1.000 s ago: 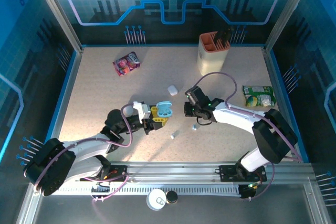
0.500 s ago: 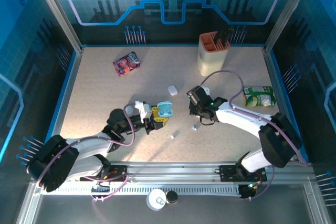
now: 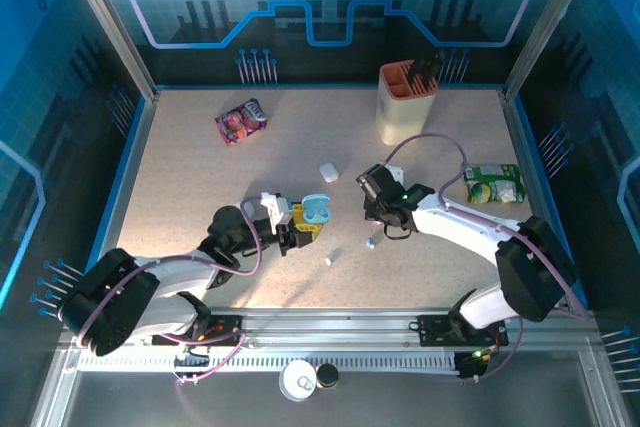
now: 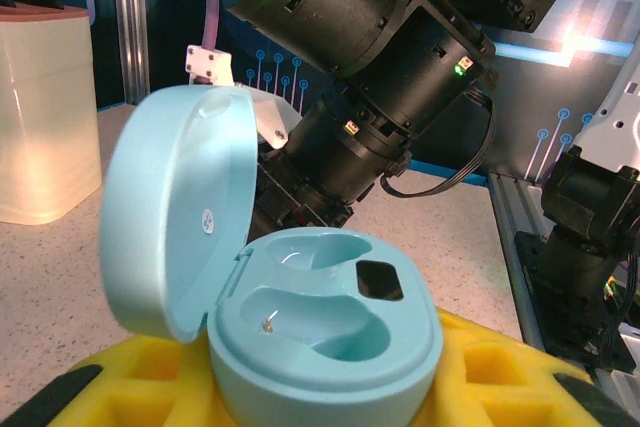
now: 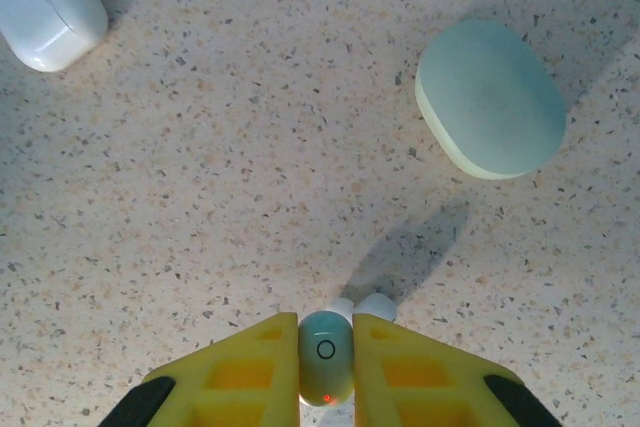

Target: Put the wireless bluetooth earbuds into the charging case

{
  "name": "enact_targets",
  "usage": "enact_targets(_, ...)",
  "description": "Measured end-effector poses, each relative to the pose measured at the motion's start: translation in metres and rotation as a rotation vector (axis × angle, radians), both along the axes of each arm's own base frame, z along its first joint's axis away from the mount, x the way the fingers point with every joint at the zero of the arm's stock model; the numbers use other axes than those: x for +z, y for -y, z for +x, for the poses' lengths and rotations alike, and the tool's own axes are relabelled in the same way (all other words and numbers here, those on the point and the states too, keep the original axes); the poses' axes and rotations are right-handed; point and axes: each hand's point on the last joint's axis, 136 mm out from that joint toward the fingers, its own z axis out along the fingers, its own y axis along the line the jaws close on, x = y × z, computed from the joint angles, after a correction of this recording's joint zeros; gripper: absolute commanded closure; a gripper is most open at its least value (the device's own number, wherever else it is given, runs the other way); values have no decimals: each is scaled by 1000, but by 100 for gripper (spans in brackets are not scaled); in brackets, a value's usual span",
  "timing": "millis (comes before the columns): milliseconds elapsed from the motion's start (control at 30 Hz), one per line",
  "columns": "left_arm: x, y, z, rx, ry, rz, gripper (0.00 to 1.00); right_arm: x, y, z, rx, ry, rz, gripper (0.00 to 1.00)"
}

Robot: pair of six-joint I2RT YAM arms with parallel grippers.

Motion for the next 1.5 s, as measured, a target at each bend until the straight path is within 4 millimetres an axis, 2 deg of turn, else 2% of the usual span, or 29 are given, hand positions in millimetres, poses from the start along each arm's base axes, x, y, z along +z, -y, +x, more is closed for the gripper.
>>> enact_targets(267,-4,1,2,0,7,13,66,-3,2,-3,-5,-17,-7,85)
enact_targets(367,-6,1,3,4,5,20,66,2,-1,-1,3,-3,15,85)
enact_targets(467,-10,1,6,20,6,30,67,20,-8,0,27,56,75,85)
enact_targets(667,-16,-3,19,89,21,48,67,76,-25,-8,110,197,174,84)
enact_targets(833,-21,-7,33,159,41,61,67,121,-53,-22,200,286,243,84)
enact_targets(967,-23,-7,40,190,54,68,67,144,-76,-32,269,331,283,84)
enact_targets(1100,-19,-6,44,199,73,53,67,151,-99,-37,328,335,290,84)
enact_targets(1300,-15,-6,45,204,85,43,67,151,-136,-36,408,322,286,83)
enact_targets(1500,-11,-7,44,204,94,37,67,147,-152,-36,441,313,302,83)
